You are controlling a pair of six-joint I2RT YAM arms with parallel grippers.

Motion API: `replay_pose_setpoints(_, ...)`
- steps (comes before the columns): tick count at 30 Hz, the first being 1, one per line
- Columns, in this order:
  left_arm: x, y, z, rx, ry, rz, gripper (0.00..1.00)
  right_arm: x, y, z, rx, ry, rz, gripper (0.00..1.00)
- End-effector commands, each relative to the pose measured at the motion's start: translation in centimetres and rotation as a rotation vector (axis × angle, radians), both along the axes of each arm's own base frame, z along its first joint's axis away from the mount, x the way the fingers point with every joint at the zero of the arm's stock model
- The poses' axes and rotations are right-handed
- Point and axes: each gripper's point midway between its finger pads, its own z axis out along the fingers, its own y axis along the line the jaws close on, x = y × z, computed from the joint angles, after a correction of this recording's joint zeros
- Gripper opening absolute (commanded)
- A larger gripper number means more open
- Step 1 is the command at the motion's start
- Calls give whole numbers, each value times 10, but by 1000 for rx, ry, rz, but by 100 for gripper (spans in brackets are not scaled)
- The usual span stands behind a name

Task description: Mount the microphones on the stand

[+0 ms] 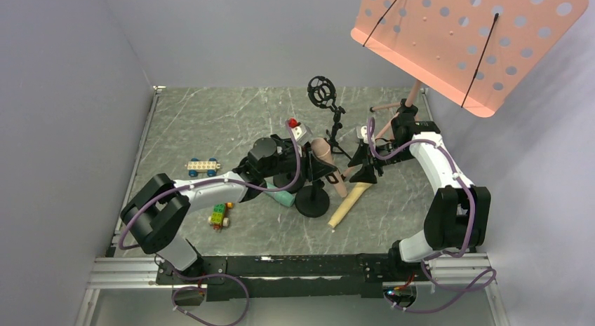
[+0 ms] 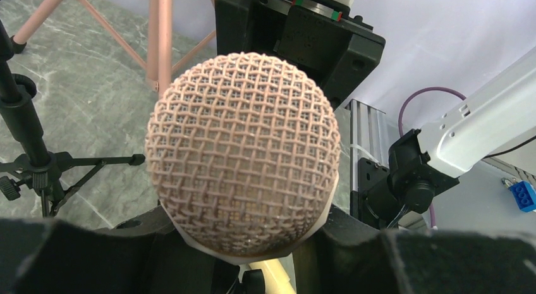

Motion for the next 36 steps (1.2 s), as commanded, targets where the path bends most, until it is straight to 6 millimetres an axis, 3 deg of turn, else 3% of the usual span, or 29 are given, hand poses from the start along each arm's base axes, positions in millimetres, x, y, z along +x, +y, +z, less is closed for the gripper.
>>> replay_pose_setpoints(1, 3, 5, -35, 93, 44, 32, 0, 1, 3, 13, 39, -44, 15, 59)
replay_pose_setpoints(7, -2, 4, -45, 126, 65, 25, 0, 1, 3, 13, 42, -42, 15, 60)
replay_pose_setpoints(12, -3, 5, -46, 144, 56, 45, 8, 1, 3, 13, 47, -36, 18, 60)
replay_pose_setpoints(19, 2, 6, -16, 114, 37, 90, 40, -1, 4, 14, 55, -32, 24, 60)
replay_pose_setpoints(22, 7, 7, 9, 84, 14, 117, 63, -1, 4, 15, 56, -32, 22, 60)
replay_pose_setpoints(25, 7, 11, 37, 42, -28, 136, 98, -2, 3, 15, 58, -33, 23, 60)
replay_pose_setpoints(29, 2, 19, 64, 0, -84, 143, 99, -2, 3, 15, 59, -32, 24, 60)
replay_pose_setpoints(36, -16, 51, 88, -34, -186, 181, 99, -3, 3, 14, 59, -31, 28, 60)
